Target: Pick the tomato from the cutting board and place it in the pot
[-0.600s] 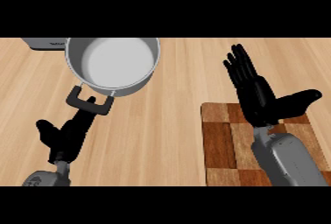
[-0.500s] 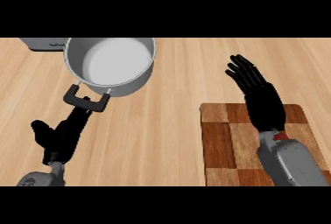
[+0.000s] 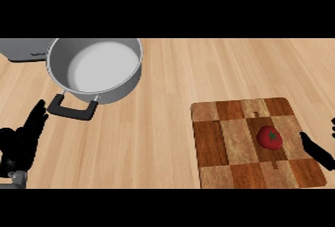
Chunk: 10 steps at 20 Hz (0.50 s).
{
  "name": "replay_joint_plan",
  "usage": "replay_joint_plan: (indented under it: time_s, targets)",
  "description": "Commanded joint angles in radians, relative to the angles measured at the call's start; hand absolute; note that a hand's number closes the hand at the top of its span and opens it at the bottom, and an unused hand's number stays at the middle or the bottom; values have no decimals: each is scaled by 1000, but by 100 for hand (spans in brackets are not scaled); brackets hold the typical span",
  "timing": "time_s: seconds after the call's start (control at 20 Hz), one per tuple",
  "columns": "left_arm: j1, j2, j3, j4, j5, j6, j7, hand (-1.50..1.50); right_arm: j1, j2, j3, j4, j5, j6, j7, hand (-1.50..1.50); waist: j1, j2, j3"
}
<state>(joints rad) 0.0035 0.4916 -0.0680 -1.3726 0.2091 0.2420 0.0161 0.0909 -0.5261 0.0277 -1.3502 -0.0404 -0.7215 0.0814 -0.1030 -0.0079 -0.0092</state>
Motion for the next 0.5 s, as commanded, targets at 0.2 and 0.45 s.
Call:
replay_joint_plan:
  time_s: [0.2, 0.45]
  targets:
    - [70, 43, 0, -59, -40, -6, -20, 0, 399, 23, 71, -339, 259, -340, 95, -150, 62, -1, 2]
    - [0, 42, -15, -115, -53, 1, 62, 0, 491, -124, 94, -526, 385, -188, 443, -150, 95, 11, 3]
